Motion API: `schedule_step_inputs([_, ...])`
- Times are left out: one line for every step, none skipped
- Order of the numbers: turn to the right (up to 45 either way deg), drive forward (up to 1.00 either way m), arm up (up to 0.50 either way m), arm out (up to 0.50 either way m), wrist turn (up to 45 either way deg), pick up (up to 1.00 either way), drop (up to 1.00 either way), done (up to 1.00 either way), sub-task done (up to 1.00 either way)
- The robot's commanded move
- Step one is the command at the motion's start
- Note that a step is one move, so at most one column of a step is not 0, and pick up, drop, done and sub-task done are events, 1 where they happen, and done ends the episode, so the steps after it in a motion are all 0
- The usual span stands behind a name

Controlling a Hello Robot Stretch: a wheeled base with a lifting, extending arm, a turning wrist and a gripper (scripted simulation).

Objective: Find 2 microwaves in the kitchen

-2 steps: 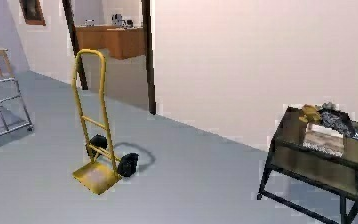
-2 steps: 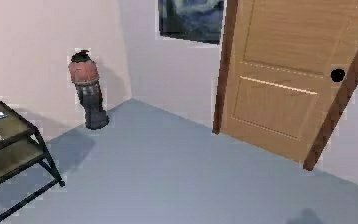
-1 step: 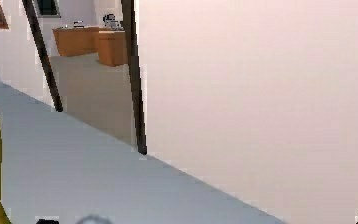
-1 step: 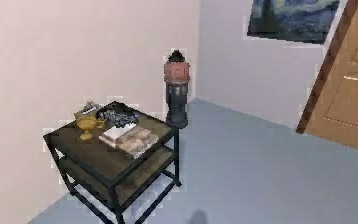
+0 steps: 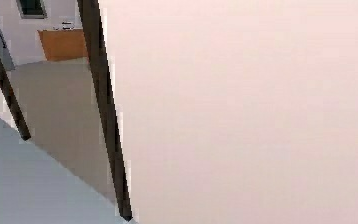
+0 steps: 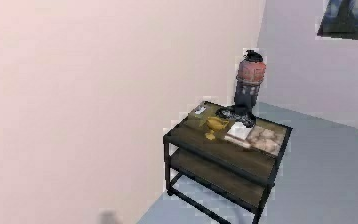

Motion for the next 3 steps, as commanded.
schedule_step_inputs([-9.0, 0.0, 0.0, 0.0, 0.0, 0.0, 0.0, 0.0, 0.0])
schedule_step_inputs([0.0, 0.2, 0.0, 0.0, 0.0, 0.0, 0.0, 0.0, 0.0])
schedule_step_inputs([-45.0, 0.0, 0.0, 0.0, 0.0, 0.0, 0.0, 0.0, 0.0])
